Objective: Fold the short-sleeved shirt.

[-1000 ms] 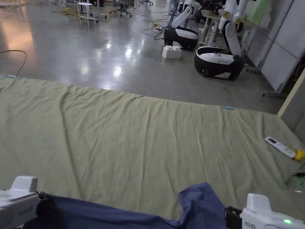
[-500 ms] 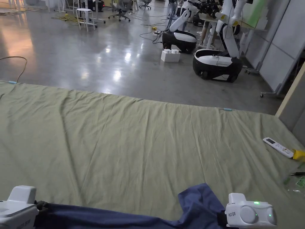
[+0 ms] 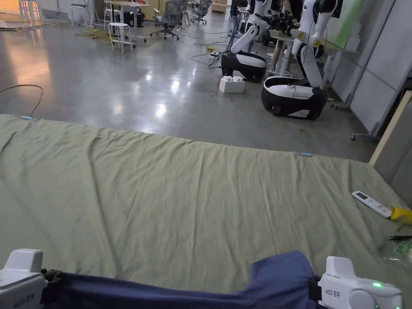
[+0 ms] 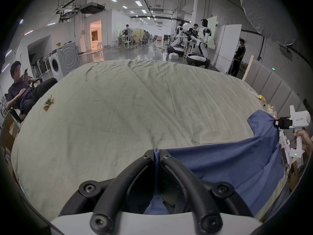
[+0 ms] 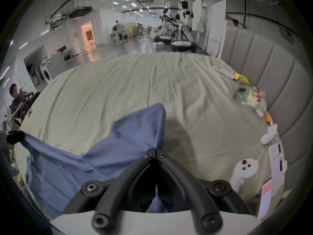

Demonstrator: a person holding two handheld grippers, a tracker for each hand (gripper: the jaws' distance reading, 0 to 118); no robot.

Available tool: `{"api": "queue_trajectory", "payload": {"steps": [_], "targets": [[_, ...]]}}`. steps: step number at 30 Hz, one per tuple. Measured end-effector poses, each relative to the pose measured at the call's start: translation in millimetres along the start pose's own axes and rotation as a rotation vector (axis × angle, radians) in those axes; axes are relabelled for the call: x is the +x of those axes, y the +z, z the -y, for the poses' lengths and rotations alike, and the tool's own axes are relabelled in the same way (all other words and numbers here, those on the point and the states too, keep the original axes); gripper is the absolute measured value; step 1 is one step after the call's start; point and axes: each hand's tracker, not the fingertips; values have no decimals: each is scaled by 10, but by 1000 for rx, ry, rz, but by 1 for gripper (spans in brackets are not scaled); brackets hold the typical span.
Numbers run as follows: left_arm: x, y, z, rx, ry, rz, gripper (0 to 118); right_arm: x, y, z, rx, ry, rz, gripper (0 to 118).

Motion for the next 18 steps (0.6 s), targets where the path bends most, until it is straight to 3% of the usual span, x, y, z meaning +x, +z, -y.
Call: {"api": "queue_trajectory", "payload": {"steps": [10, 18], "targets": [[-142, 658, 187, 75, 37, 42, 6, 39, 1087, 430, 103, 53, -10, 1], [-225, 1078, 779, 39, 58, 54, 6, 92, 1511, 1179, 19, 47, -26, 1]]}}
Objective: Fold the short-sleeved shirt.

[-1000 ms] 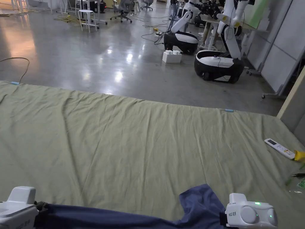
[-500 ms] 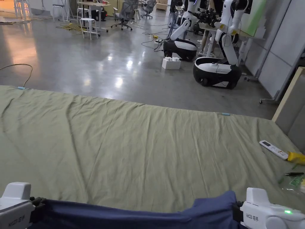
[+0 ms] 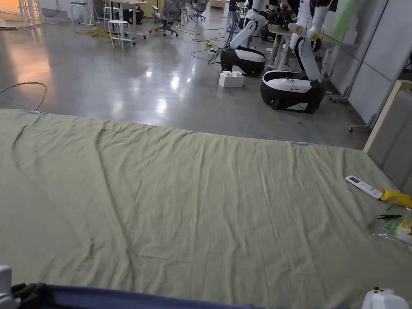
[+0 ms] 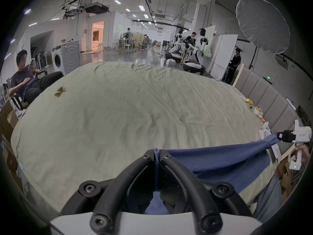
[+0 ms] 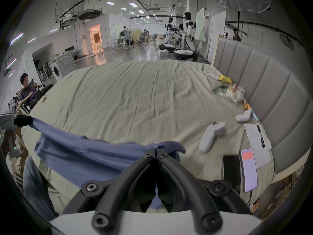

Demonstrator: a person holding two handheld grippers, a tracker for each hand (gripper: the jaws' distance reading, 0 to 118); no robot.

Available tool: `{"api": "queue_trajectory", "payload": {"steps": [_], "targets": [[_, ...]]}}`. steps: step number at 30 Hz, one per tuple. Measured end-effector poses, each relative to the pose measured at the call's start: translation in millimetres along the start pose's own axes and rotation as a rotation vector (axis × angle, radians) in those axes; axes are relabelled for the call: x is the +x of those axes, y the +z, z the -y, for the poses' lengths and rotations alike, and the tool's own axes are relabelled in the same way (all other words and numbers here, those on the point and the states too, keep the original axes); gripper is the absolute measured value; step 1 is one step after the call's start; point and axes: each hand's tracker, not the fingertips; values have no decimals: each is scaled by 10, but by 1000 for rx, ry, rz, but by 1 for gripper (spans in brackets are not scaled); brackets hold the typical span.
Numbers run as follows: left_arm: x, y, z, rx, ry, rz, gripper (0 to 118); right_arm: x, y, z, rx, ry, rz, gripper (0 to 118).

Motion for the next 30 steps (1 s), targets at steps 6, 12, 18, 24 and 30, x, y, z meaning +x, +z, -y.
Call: {"api": "queue_trajectory", "payload": {"steps": [6, 12, 18, 24, 30], "targets": [[-223, -107, 527, -142, -24, -17, 6, -60, -33, 549, -117, 27, 26, 1], [-211, -328, 808, -290, -163, -35, 6, -142, -311, 870, -204, 98, 75, 1], [-60, -383, 755, -305, -154, -62, 7, -201, -501, 922, -228, 114, 95, 1], [15, -235, 578, -238, -94, -80, 46, -346, -326, 834, -163, 235, 236, 68], [133, -6, 149, 18, -57, -135, 63, -459, 120, 430, 101, 110, 233, 73]]}}
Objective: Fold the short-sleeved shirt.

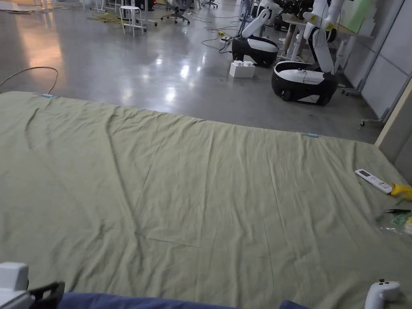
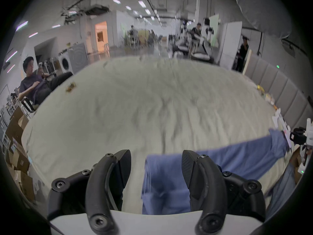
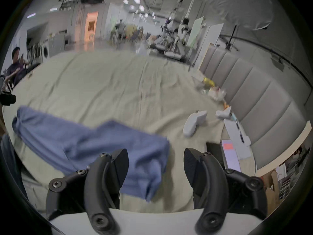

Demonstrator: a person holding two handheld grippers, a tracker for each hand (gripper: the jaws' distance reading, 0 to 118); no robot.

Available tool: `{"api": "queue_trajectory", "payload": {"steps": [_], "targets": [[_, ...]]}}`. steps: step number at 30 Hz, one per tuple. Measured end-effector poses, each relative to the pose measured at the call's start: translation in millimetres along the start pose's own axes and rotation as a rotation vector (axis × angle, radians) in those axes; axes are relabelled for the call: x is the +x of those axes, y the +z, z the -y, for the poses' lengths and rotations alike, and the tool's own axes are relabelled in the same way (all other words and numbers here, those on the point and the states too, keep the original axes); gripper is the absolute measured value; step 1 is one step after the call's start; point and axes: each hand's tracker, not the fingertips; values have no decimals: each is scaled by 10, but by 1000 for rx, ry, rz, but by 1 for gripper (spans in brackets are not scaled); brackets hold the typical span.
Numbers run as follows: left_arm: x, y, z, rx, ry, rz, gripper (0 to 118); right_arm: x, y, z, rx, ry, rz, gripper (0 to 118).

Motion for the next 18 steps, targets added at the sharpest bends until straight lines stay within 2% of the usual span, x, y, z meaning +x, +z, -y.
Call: {"api": "queue_trajectory", "payload": {"steps": [3, 7, 9, 10, 12, 14, 16, 18], "targets": [[-8, -80, -216, 97, 5, 14, 63, -93, 115, -314, 148, -23, 11, 75], [330, 80, -520, 266, -21, -11, 62, -285, 178, -743, 331, -107, 5, 73], [462, 160, -649, 353, -24, -8, 55, -364, 152, -915, 402, -155, -10, 67], [527, 206, -717, 393, -18, -13, 47, -412, 144, -1003, 419, -178, -15, 61], [678, 311, -819, 447, -28, -7, 44, -498, 149, -1147, 465, -206, -26, 58], [806, 381, -885, 509, -53, -28, 25, -582, 131, -1261, 502, -203, -22, 39], [882, 395, -914, 549, -83, -41, 20, -650, 147, -1341, 540, -196, -14, 20], [951, 440, -927, 574, -92, -52, 8, -697, 177, -1390, 596, -191, -14, 13]]}}
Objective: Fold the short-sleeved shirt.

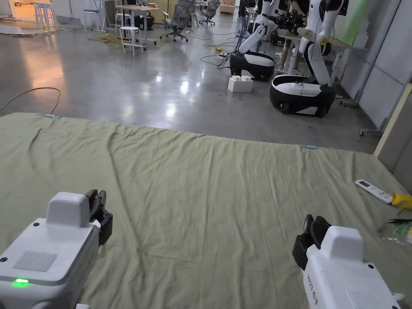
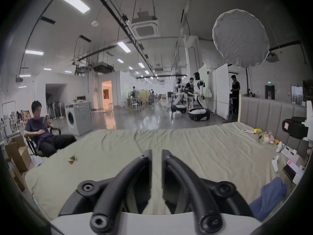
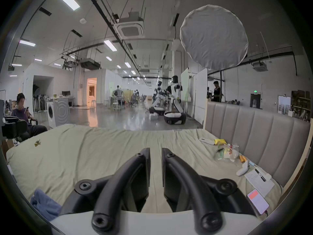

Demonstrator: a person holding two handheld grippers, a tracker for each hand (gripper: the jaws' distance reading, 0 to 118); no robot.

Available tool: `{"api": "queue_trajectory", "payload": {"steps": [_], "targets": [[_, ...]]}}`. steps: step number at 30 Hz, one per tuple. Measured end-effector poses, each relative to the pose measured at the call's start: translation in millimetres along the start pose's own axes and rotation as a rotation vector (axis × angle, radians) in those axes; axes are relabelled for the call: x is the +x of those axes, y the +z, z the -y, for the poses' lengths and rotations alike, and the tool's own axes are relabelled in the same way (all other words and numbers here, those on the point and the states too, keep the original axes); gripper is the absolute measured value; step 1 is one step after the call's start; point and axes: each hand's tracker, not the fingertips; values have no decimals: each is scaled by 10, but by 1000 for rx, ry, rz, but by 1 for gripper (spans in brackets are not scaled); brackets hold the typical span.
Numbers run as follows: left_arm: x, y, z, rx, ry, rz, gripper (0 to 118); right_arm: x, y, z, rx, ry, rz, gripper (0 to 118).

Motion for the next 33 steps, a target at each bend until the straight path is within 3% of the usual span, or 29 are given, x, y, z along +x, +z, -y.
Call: {"api": "queue_trajectory", "payload": {"steps": [3, 6, 13, 21, 26, 27, 28, 30, 31, 33], "targets": [[3, -27, -5, 31, -11, -4, 4, -51, 22, -32, 19, -5, 0, 4], [21, -35, -25, 39, -20, -18, 3, -87, 65, -85, 84, 67, 33, 1], [-85, 16, -36, 1, 9, -38, 1, -64, 24, -75, 51, 25, 9, 1], [-804, -40, 511, -420, 74, 32, 2, -74, -23, -42, 19, 56, -21, 1], [-1308, -58, 931, -649, 304, 163, 2, -108, -52, 39, -18, 75, -40, 1], [-1402, -74, 1030, -689, 335, 175, 4, -115, -51, 65, -24, 78, -44, 1], [-1478, -80, 1120, -708, 374, 164, 16, -129, -53, 88, -32, 84, -45, 1], [-1608, -157, 1280, -769, 424, 187, 48, -147, -55, 126, -47, 89, -50, 1], [-1661, -187, 1360, -780, 454, 205, 71, -161, -39, 138, -52, 90, -51, 1], [-1751, -245, 1492, -810, 515, 275, 79, -175, -39, 170, -67, 91, -56, 1]]}}
